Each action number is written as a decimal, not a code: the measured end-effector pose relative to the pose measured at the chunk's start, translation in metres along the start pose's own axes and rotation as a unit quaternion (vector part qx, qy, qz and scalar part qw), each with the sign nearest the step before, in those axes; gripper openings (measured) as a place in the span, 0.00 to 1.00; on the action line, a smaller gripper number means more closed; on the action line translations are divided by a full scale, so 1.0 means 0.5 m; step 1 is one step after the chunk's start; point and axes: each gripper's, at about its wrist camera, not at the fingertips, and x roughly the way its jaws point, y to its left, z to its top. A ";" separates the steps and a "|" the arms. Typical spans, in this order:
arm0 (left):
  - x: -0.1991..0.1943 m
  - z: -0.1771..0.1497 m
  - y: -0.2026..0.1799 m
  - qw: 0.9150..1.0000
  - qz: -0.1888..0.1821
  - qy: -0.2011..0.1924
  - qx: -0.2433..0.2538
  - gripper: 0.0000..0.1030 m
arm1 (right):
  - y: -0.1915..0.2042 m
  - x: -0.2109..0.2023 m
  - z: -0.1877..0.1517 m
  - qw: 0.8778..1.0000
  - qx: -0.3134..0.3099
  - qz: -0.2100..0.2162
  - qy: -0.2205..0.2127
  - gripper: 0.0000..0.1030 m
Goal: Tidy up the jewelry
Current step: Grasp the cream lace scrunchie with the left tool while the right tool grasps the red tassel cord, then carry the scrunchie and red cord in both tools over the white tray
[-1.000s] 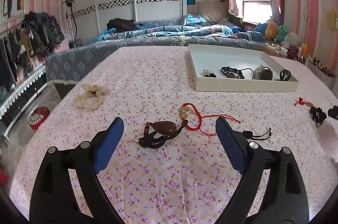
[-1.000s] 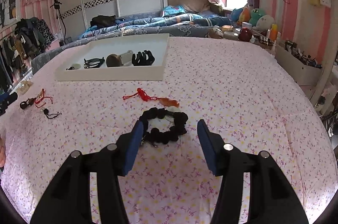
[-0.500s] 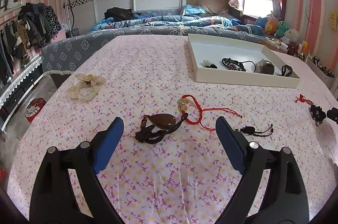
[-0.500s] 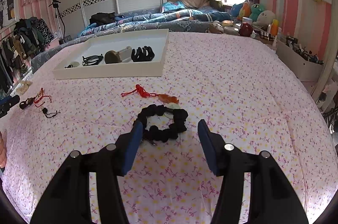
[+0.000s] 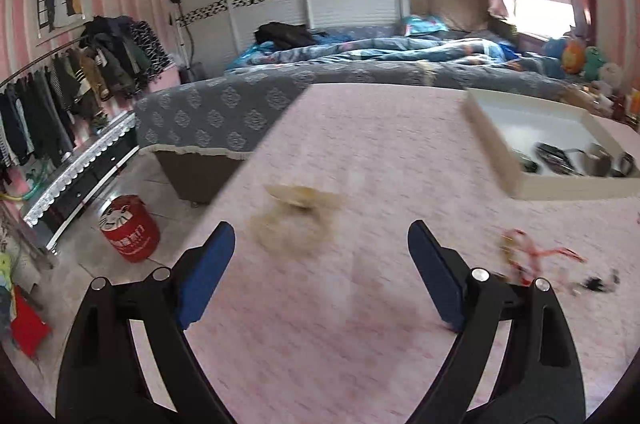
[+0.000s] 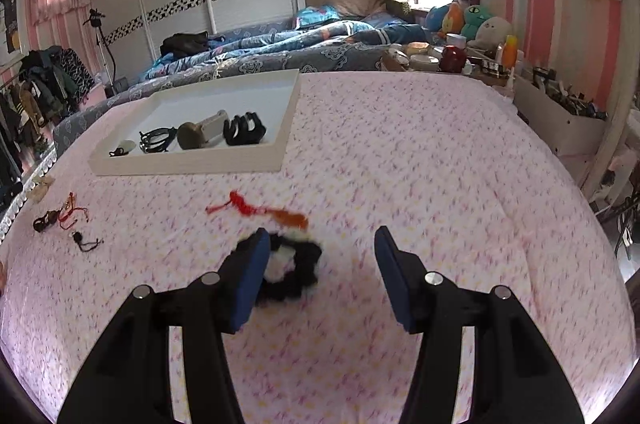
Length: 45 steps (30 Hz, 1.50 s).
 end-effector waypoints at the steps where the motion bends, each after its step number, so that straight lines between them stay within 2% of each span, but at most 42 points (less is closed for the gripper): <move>1: 0.014 0.008 0.014 1.000 0.002 0.005 -0.003 0.85 | 0.004 0.005 0.009 1.000 -0.004 0.000 -0.001 0.53; 6: 0.088 0.031 0.065 0.999 0.008 0.039 -0.028 0.85 | 0.049 0.050 0.046 0.999 -0.016 0.023 0.017 0.53; 11: 0.157 0.018 0.090 0.992 -0.024 0.097 -0.070 0.85 | 0.108 0.117 0.059 0.997 -0.032 0.044 0.047 0.53; 15: 0.180 0.018 0.098 0.990 -0.036 0.113 -0.080 0.80 | 0.132 0.163 0.064 0.995 -0.046 0.041 0.078 0.52; 16: 0.188 0.016 0.095 0.988 -0.041 0.123 -0.079 0.72 | 0.133 0.174 0.063 0.994 -0.046 0.041 0.089 0.48; 17: 0.197 0.013 0.093 0.987 -0.046 0.131 -0.079 0.62 | 0.134 0.181 0.060 0.994 -0.047 0.038 0.095 0.37; 19: 0.211 0.015 0.086 0.986 -0.053 0.141 -0.074 0.51 | 0.137 0.193 0.052 0.993 -0.051 0.034 0.104 0.30; 21: 0.215 0.017 0.081 0.986 -0.054 0.141 -0.068 0.41 | 0.135 0.193 0.050 0.993 -0.051 0.033 0.103 0.18; 22: 0.216 0.019 0.077 0.987 -0.052 0.141 -0.064 0.32 | 0.132 0.193 0.051 0.993 -0.044 0.037 0.104 0.09; 23: 0.217 0.020 0.074 0.987 -0.048 0.141 -0.058 0.22 | 0.128 0.193 0.051 0.993 -0.040 0.039 0.104 0.09; 25: 0.216 0.020 0.071 0.987 -0.050 0.139 -0.055 0.10 | 0.120 0.192 0.049 0.993 -0.032 0.044 0.102 0.08; 32: 0.181 0.022 0.078 0.990 -0.055 0.117 -0.060 0.08 | 0.094 0.149 0.059 0.996 -0.018 0.045 0.069 0.07; 36: 0.133 0.032 0.085 0.991 -0.064 0.095 -0.072 0.08 | 0.076 0.121 0.071 0.997 -0.014 0.046 0.054 0.07; 41: 0.070 0.070 0.071 0.992 -0.074 0.061 -0.082 0.08 | 0.051 0.098 0.104 0.999 -0.009 0.043 0.032 0.07; 45: 0.032 0.114 0.024 0.994 -0.080 0.037 -0.064 0.08 | 0.048 0.080 0.142 0.999 -0.010 0.043 0.010 0.07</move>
